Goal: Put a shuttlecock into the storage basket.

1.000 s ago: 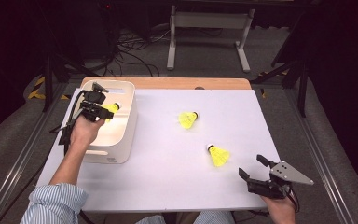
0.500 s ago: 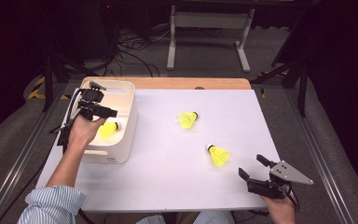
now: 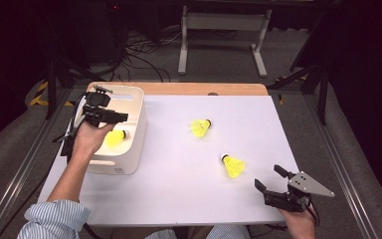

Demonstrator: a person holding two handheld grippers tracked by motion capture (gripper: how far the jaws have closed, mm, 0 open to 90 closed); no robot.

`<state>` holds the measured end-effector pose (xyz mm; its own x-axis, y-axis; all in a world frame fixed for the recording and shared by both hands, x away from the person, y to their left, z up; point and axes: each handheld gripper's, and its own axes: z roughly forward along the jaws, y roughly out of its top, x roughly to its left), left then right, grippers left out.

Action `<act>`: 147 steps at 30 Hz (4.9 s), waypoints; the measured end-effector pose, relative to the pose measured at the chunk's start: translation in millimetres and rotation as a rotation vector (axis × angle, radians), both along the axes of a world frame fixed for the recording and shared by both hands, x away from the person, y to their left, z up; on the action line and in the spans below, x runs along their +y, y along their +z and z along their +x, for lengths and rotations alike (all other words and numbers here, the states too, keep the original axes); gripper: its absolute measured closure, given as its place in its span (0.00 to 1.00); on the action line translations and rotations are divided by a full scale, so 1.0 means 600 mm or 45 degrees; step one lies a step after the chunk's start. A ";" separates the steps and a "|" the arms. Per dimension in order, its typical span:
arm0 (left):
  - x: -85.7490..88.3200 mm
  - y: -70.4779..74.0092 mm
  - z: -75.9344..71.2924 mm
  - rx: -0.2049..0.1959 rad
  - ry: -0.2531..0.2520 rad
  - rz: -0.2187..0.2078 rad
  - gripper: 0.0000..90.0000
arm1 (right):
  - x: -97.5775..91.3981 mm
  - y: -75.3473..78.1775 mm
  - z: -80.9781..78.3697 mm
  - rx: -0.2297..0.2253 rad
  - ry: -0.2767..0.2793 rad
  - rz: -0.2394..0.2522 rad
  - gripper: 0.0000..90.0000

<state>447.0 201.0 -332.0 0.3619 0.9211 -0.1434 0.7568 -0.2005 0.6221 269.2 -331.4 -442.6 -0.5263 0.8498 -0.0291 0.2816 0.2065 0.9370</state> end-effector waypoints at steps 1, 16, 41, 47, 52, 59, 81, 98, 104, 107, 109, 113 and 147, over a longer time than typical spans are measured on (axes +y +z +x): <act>-0.001 0.001 -0.001 -0.008 -0.003 -0.007 0.50 | 0.000 0.000 0.000 -0.001 0.000 0.000 0.16; -0.019 0.027 -0.019 -0.058 -0.086 -0.043 0.47 | 0.000 0.000 0.000 0.000 -0.004 -0.002 0.16; -0.048 0.045 -0.032 -0.111 -0.161 -0.057 0.40 | 0.000 0.000 -0.001 0.001 -0.013 -0.002 0.16; -0.063 0.049 -0.032 -0.123 -0.190 -0.058 0.40 | 0.000 0.001 -0.002 -0.001 -0.012 -0.007 0.16; -0.076 0.053 -0.032 -0.132 -0.207 -0.056 0.40 | -0.002 0.001 -0.004 0.002 -0.017 0.002 0.16; -0.097 0.054 -0.041 -0.148 -0.243 -0.049 0.40 | -0.002 0.001 -0.006 -0.007 0.002 -0.005 0.16; -0.145 0.046 -0.054 -0.162 -0.308 -0.066 0.39 | 0.002 0.000 -0.002 0.003 0.010 -0.008 0.16; -0.165 0.032 -0.061 -0.169 -0.345 -0.084 0.40 | 0.009 0.006 0.001 0.006 0.033 -0.022 0.16; -0.168 0.026 -0.065 -0.162 -0.351 -0.098 0.40 | 0.015 0.013 0.008 0.005 0.038 -0.027 0.16; -0.170 0.023 -0.066 -0.160 -0.359 -0.096 0.40 | 0.020 0.017 0.015 0.006 0.041 -0.031 0.17; -0.172 0.021 -0.067 -0.160 -0.360 -0.102 0.40 | 0.026 0.021 0.020 0.008 0.045 -0.032 0.17; -0.176 0.015 -0.069 -0.159 -0.374 -0.099 0.40 | 0.038 0.030 0.032 -0.001 0.063 -0.044 0.18; -0.200 -0.015 -0.075 -0.149 -0.396 -0.080 0.40 | 0.092 0.060 0.119 0.077 0.094 -0.026 0.25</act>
<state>402.1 81.0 -341.2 0.6414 0.7548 -0.1373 0.5881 -0.3689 0.7197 340.5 -276.0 -406.8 -0.5891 0.8080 -0.0126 0.3206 0.2480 0.9142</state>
